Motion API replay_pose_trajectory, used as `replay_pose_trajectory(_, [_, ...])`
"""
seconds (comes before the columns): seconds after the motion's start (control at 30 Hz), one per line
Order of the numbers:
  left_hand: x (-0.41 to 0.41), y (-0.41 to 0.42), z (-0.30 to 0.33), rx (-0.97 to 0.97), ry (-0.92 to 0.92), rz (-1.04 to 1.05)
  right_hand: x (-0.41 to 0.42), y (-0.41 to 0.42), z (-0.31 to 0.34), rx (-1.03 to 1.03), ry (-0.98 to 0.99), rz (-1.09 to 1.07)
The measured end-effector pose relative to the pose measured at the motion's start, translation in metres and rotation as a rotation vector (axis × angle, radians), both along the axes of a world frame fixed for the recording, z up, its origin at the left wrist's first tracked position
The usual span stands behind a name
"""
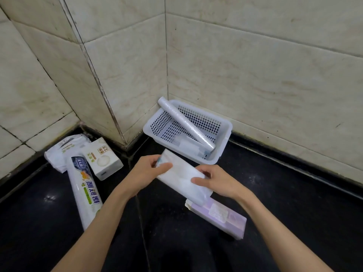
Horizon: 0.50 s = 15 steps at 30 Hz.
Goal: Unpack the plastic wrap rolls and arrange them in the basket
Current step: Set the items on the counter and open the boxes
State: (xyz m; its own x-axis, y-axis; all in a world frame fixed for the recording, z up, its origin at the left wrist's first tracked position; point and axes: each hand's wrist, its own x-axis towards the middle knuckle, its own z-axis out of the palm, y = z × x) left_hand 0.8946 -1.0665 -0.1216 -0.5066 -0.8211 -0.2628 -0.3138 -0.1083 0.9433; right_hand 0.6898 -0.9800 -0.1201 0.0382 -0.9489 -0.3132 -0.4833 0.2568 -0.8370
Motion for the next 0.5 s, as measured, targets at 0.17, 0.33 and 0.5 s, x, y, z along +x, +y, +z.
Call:
replay_pose_trajectory(0.17, [-0.041,-0.046,-0.009,0.022,0.107,0.17,-0.025,-0.052,0.008,-0.009,0.144,-0.03])
replay_pose_trajectory(0.33, [-0.072,-0.095,-0.031,0.039,0.178,0.321,-0.05,-0.126,-0.003,0.019,0.313,-0.069])
replay_pose_trajectory(0.5, [-0.075,-0.105,-0.074,-0.076,-0.137,0.317,-0.059,-0.158,-0.052,0.165,0.419,-0.064])
